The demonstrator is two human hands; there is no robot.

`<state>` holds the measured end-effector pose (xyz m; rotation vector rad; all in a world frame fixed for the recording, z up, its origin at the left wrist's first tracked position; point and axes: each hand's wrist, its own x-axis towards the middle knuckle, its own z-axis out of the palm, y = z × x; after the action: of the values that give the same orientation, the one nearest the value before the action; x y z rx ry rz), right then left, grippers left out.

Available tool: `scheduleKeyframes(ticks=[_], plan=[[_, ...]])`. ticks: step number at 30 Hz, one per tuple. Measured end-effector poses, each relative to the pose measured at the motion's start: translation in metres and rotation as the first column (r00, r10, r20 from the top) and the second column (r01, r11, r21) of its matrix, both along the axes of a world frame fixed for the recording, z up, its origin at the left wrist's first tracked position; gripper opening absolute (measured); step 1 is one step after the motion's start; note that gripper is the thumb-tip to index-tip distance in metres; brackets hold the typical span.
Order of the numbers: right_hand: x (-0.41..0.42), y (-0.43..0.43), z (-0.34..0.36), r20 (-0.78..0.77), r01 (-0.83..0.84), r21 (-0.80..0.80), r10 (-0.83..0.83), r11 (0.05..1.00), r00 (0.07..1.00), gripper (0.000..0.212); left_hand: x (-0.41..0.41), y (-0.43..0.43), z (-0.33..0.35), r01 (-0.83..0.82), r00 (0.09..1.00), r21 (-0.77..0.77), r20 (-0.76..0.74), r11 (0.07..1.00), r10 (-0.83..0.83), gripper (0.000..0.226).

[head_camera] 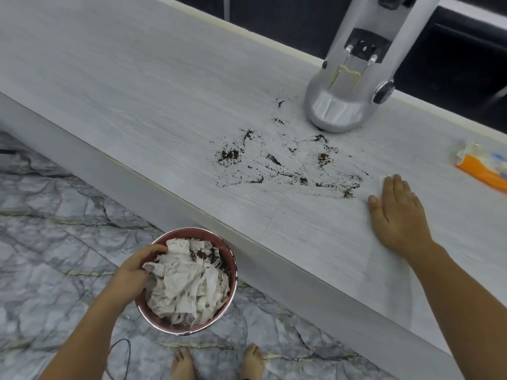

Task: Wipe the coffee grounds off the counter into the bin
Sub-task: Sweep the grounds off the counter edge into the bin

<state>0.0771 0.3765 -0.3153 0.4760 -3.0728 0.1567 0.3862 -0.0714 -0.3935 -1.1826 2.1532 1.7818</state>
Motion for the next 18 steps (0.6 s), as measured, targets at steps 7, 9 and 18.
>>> scheduleKeyframes(ticks=[7, 9, 18], plan=[[-0.029, -0.024, 0.001, 0.034, -0.061, 0.051, 0.059, 0.997, 0.998, 0.077, -0.001, -0.004, 0.002, -0.010, 1.000, 0.007, 0.011, 1.000, 0.010, 0.079], [-0.034, -0.041, 0.002, 0.041, -0.087, 0.054, 0.084, 0.995, 0.996, 0.077, -0.003, -0.002, 0.006, -0.020, 1.000, 0.040, -0.008, 0.999, 0.020, 0.075], [-0.043, -0.138, 0.002, 0.063, -0.188, 0.032, 0.186, 0.982, 0.981, 0.077, 0.004, -0.010, 0.002, 0.014, 0.999, 0.086, -0.035, 0.996, -0.011, 0.072]])
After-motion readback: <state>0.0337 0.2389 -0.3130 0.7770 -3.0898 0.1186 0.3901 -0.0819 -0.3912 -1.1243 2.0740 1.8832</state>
